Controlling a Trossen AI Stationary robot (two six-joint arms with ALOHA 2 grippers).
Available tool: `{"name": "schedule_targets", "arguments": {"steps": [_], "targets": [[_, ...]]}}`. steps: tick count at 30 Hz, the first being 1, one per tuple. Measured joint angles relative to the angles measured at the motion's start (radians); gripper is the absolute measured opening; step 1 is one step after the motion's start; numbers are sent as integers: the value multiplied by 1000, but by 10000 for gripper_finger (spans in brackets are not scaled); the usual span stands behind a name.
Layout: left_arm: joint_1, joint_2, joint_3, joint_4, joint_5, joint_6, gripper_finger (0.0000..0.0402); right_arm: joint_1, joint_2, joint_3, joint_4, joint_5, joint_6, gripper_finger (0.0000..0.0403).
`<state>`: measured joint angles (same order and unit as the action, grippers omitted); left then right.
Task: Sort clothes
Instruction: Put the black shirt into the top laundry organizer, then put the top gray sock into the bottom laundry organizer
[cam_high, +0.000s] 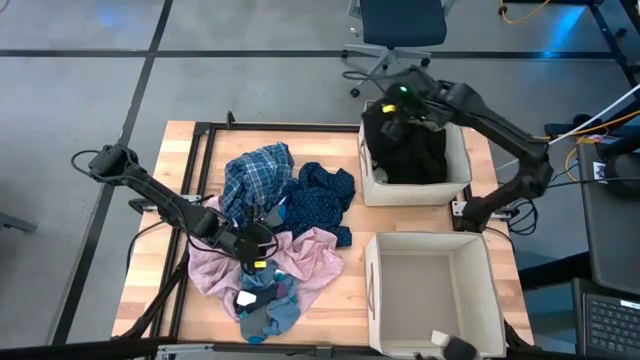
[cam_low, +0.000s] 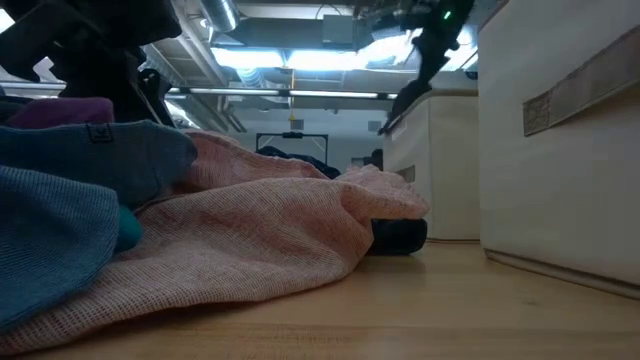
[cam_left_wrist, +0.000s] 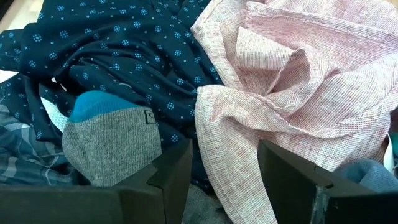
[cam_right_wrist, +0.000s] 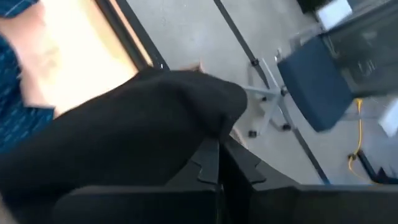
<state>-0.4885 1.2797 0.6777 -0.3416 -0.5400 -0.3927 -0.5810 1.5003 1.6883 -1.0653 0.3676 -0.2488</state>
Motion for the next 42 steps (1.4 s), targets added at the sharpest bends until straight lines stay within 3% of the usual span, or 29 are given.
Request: {"name": "schedule_targets", "arguments": {"steps": [8,12,15,19,23,30,36,42], "targets": [[0,0,0,0,0,6,172,52,-164,11,-303,39,227,14],[0,0,0,2,-1,19,172,50,-226,-65,-320,36,341,14],[0,0,0,3,-3,27,172,43,-253,-139,-313,116,410,29],[0,0,0,3,-3,27,172,35,-258,-224,-299,136,458,77],[0,0,0,3,-4,27,172,36,-256,-290,-269,111,458,152],[0,-3,0,7,-4,48,172,41,-256,-232,-311,109,463,261],[0,-42,32,11,-5,113,172,173,-310,-129,-235,-5,480,287],[13,-143,40,5,-22,160,172,406,-342,-193,44,-68,425,289]]}}
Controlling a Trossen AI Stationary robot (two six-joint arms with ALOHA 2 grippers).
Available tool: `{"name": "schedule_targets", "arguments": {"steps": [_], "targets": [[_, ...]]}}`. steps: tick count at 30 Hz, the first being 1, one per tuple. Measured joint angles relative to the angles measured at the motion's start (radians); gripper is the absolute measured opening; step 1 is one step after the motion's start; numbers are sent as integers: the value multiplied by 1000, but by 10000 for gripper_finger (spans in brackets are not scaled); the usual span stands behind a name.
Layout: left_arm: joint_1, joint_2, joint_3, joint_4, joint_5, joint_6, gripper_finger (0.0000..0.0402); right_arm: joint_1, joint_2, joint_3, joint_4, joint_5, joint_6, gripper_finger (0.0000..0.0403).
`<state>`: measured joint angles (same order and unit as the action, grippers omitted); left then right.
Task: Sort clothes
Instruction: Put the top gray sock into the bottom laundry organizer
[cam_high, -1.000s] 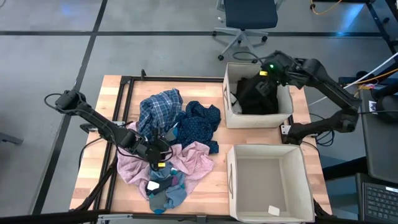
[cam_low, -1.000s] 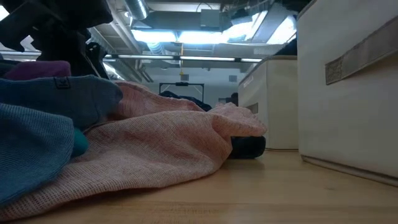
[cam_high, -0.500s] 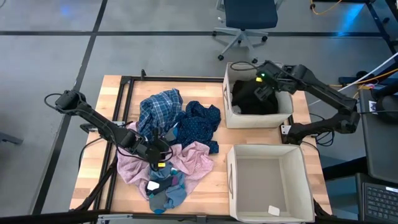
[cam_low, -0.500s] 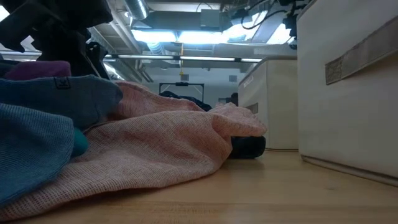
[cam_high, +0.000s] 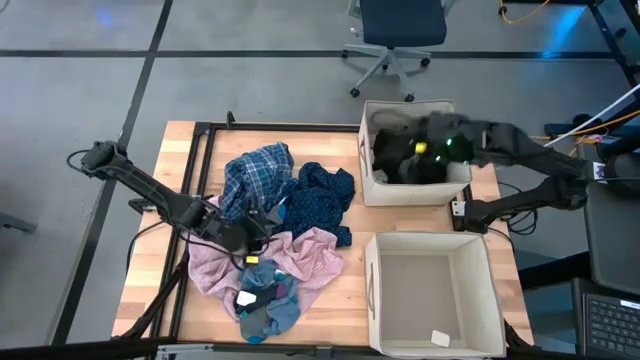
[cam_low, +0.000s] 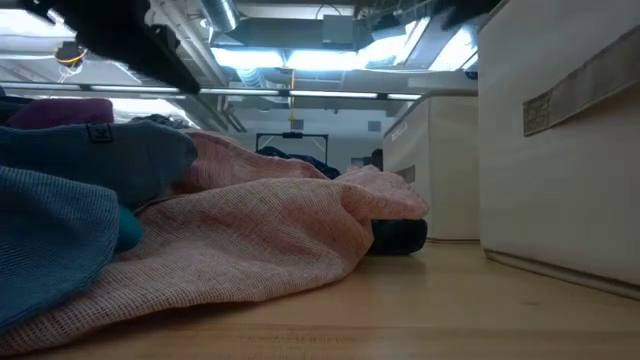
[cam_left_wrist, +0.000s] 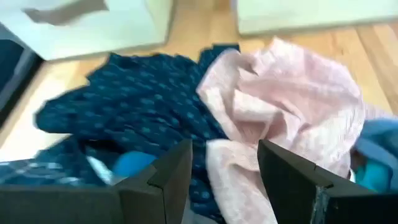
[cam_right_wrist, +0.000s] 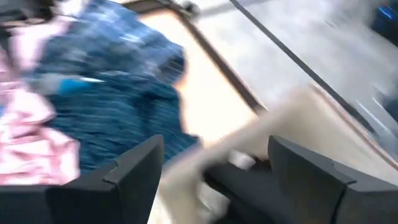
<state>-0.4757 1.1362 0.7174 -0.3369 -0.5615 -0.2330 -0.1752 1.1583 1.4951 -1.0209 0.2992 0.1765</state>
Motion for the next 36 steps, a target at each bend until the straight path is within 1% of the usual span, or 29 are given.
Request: {"name": "schedule_targets", "arguments": {"steps": [4,8,12,18,22,26,30,36], "targets": [[26,-72,0,-14,-2,-18,172,111,26,-95,210,-6,-82,289],[57,-111,1,-93,-3,-81,172,184,83,-196,426,-6,-169,289],[85,-111,-11,-180,-2,-180,172,227,174,-265,625,-21,-241,289],[92,-107,-76,-173,32,-251,172,251,350,-274,829,-62,-340,289],[93,-107,-98,-162,32,-263,172,247,442,-274,932,-111,-369,289],[93,-107,-120,-114,41,-250,172,247,506,-274,1001,-117,-369,289],[92,-107,-122,-99,57,-235,172,247,548,-274,1056,-117,-368,289],[92,-104,-122,-67,69,-231,172,247,588,-273,1082,-117,-361,289]]}}
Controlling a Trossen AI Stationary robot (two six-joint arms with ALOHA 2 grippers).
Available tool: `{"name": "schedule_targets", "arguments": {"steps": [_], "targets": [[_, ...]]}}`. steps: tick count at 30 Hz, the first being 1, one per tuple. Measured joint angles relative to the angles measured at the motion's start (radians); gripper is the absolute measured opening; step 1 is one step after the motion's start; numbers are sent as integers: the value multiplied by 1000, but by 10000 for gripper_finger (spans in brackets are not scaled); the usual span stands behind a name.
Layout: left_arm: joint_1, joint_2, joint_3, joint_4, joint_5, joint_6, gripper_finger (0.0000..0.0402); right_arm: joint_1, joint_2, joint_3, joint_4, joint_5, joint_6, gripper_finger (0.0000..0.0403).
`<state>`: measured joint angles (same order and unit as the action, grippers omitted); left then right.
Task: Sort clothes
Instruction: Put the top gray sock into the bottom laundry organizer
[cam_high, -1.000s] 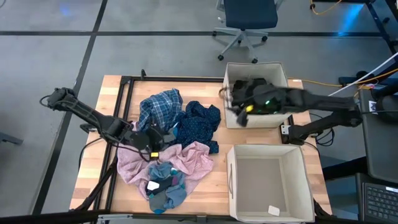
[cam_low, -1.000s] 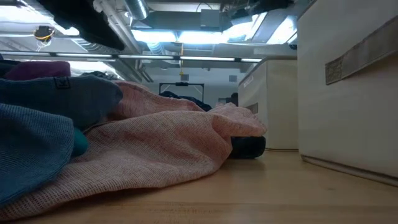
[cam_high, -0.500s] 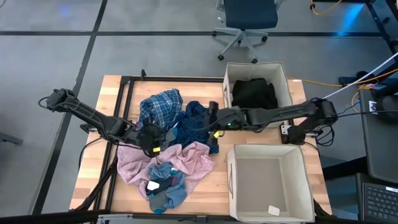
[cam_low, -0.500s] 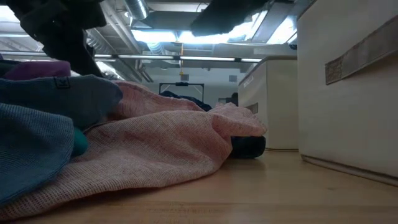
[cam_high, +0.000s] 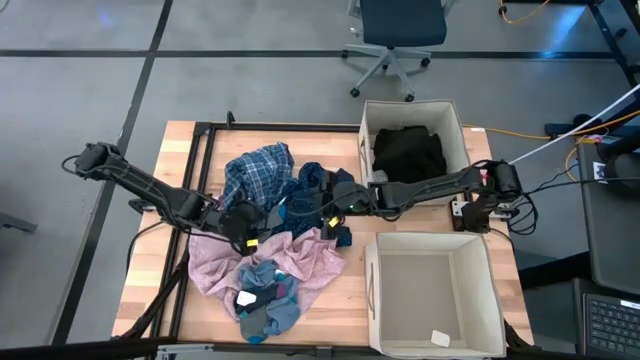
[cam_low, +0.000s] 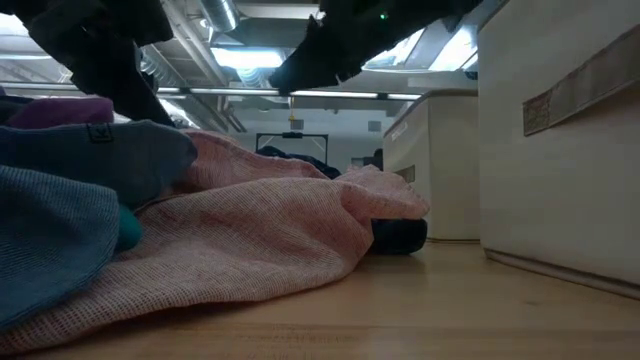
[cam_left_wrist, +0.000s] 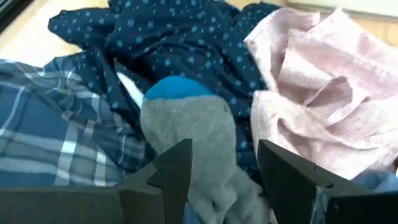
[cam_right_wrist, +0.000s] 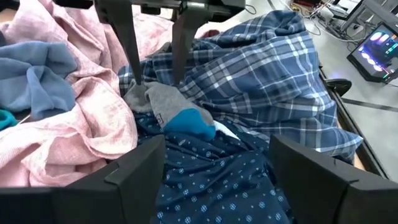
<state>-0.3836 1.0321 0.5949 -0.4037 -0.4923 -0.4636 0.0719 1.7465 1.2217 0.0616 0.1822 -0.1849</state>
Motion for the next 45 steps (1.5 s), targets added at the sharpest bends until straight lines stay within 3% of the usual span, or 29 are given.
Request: {"name": "schedule_targets", "arguments": {"steps": [21,27,32,36,42,45], "targets": [[0,90,0,18,6,-10,172,0,7,0,-8,-26,76,289],[1,98,0,4,-120,3,172,0,7,0,-3,-26,77,289],[6,98,0,-18,-121,4,169,0,7,0,-9,-26,102,289],[6,98,0,-28,-121,14,128,0,7,0,-9,-26,102,289],[6,95,0,-22,-140,46,19,1,7,0,-9,-26,102,289],[3,77,22,-22,-140,74,10,1,7,0,-4,-30,102,289]]}}
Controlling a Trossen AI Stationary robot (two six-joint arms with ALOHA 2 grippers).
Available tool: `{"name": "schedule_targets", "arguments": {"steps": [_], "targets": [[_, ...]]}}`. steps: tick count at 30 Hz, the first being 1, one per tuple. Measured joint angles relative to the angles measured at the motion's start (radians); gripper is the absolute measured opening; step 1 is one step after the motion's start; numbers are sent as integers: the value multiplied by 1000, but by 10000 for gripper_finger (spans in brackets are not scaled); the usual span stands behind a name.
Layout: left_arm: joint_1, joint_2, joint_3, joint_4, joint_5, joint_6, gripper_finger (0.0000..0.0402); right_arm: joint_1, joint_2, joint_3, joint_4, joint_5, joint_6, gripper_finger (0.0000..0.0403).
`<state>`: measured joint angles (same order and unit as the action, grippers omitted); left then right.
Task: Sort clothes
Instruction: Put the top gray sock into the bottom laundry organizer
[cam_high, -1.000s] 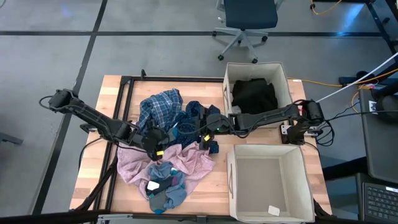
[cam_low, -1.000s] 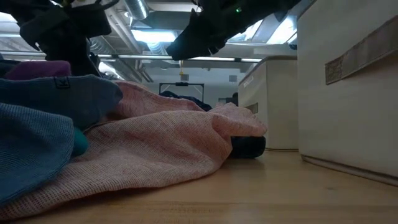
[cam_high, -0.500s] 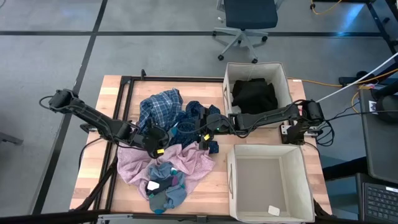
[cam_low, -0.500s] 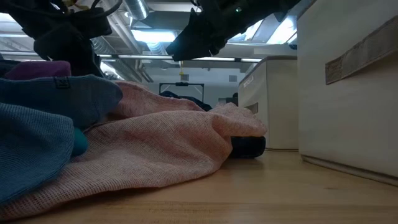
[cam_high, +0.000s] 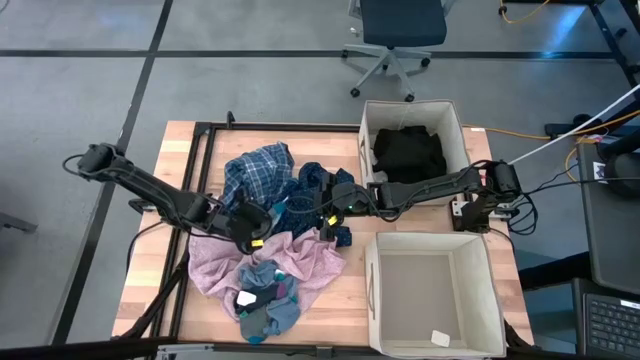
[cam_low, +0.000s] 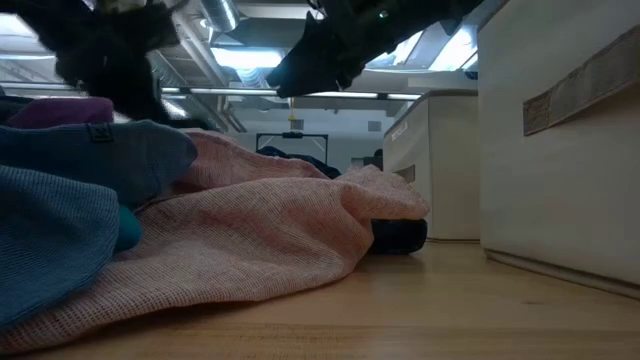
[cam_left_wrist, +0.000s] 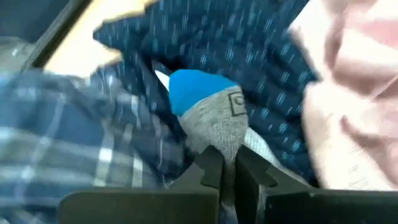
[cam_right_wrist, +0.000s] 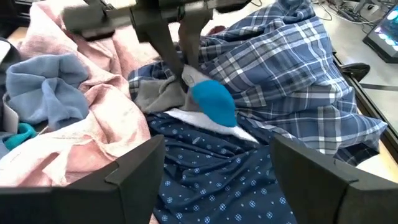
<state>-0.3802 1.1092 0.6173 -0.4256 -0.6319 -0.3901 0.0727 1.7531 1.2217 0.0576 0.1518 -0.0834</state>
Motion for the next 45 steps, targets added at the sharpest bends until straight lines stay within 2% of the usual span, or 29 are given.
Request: {"name": "schedule_targets", "arguments": {"steps": [9,14,21,25,32,33,37,45], "targets": [[-33,-68,76,148,0,236,9,0,-1,0,106,-71,-39,289],[-32,-73,76,218,0,305,4,-1,-1,0,197,-177,-71,289],[-32,-73,76,290,32,352,9,-1,47,0,290,-189,-82,280],[-32,-73,75,309,48,367,6,-1,62,8,319,-216,-105,220],[-30,-72,75,314,48,363,16,-1,63,10,314,-209,-126,30],[-30,-72,75,314,47,363,19,-1,64,10,314,-197,-140,16],[-25,-72,75,331,47,328,45,1,63,10,312,-140,-189,28],[-11,-76,75,320,47,292,155,0,-60,11,163,-42,-191,7]]}}
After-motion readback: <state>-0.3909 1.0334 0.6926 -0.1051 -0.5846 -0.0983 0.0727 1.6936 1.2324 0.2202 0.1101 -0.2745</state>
